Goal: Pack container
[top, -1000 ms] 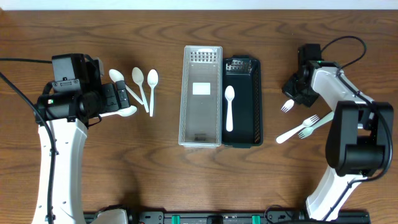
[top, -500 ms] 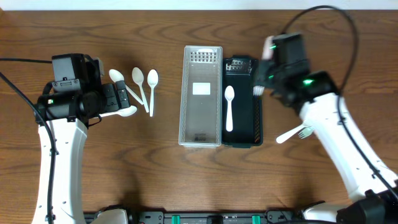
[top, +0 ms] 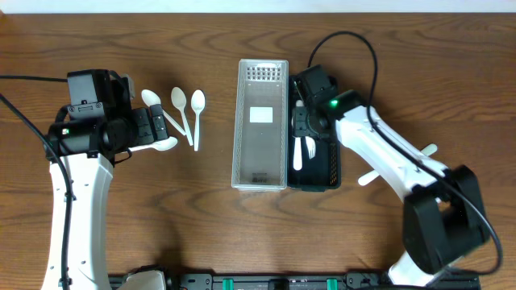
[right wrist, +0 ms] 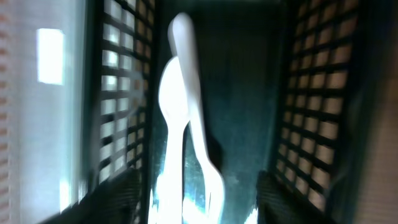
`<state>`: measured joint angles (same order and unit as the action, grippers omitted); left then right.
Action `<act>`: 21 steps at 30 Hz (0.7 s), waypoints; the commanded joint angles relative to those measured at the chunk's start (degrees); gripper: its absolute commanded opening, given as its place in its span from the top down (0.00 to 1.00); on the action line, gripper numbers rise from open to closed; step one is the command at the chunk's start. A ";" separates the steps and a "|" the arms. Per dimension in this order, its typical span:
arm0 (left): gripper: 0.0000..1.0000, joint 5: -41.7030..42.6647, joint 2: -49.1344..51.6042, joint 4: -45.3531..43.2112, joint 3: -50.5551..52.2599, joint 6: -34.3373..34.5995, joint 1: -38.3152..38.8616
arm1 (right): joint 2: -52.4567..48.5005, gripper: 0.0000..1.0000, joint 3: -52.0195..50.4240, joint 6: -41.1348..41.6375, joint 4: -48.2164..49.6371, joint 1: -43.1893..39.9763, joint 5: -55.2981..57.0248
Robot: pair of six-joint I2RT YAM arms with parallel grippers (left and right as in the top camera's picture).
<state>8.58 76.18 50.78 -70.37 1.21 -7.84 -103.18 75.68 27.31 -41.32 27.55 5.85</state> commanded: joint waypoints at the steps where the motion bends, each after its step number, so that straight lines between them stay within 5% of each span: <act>1: 0.02 -0.68 0.46 0.15 -1.11 -1.01 -0.28 | 9.31 0.25 0.90 -1.62 -0.28 -1.11 5.38; 13: 0.02 -0.68 0.46 0.15 -1.11 -1.01 -0.28 | 21.53 0.17 -0.11 9.51 -21.97 -28.46 13.46; 21: 0.02 -0.68 0.46 0.17 -1.11 -1.01 -0.28 | 19.26 0.29 -11.67 5.14 -16.79 -40.59 4.02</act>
<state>8.58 76.18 50.81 -70.37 1.21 -7.84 -82.96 67.70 33.69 -59.24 -11.55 14.35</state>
